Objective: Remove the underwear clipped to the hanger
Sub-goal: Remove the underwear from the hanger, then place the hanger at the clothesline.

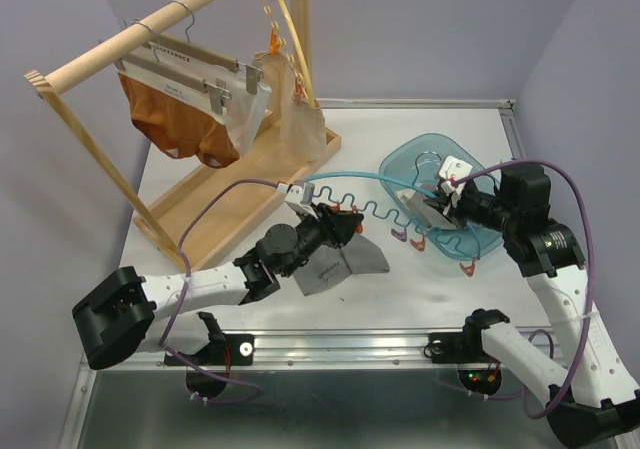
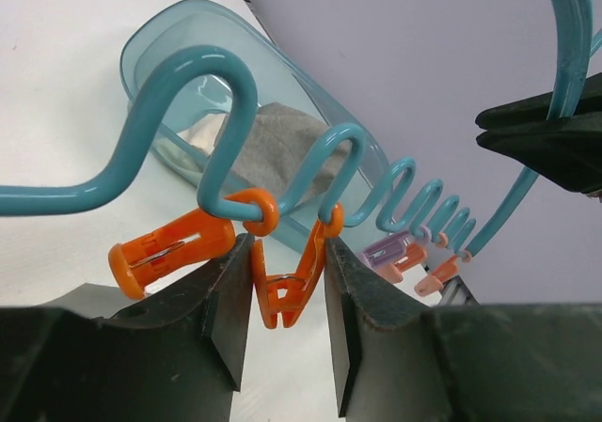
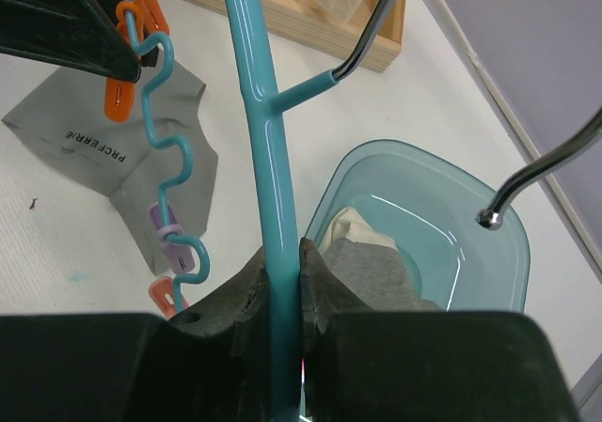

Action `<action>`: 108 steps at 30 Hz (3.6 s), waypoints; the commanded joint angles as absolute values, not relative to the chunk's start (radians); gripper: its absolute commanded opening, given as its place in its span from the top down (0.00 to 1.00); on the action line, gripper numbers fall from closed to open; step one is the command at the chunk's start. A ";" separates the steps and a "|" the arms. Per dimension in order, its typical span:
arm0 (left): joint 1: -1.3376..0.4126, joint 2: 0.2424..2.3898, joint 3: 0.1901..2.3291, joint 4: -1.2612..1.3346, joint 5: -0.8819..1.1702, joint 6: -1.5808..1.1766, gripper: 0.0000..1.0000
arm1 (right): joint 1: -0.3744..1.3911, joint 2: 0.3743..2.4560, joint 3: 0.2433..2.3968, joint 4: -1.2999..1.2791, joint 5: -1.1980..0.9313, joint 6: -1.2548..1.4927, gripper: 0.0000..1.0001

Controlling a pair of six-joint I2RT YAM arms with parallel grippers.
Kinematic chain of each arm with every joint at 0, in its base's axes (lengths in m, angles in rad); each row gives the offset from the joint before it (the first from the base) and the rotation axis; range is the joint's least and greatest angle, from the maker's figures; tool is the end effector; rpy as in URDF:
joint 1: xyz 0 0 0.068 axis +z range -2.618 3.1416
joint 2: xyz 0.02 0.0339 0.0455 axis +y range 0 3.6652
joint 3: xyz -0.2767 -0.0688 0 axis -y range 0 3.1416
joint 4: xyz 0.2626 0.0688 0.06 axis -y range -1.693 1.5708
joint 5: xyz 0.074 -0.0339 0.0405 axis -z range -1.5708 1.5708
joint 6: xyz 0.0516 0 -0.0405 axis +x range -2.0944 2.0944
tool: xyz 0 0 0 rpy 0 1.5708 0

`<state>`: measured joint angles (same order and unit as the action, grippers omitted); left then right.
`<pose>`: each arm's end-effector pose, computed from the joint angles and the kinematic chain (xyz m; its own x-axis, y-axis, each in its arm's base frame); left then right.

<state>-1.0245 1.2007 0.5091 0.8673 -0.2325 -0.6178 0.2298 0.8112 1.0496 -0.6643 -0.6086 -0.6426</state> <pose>0.1571 -0.2354 0.2719 -0.3393 -0.5269 -0.7793 0.6343 0.4836 -0.6032 0.1650 0.0689 0.3864 0.0938 -0.4830 -0.8706 -0.7965 0.4882 -0.3567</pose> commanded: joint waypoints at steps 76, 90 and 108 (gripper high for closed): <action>-0.729 0.827 0.844 -0.143 0.732 -0.117 0.37 | 0.222 0.755 0.953 -0.770 -0.946 -0.951 1.00; -0.732 0.862 0.815 -0.087 0.795 -0.143 0.77 | 0.224 0.759 0.937 -0.770 -0.980 -0.956 1.00; -0.735 0.736 0.842 -0.216 0.572 -0.187 1.00 | 0.222 0.773 1.167 -0.767 -0.792 -0.707 0.00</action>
<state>-0.7330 0.8009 0.8169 -0.2382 0.6369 -0.1661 0.2234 0.7864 1.0142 -0.8093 -0.8864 -0.8318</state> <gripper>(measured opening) 0.227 0.994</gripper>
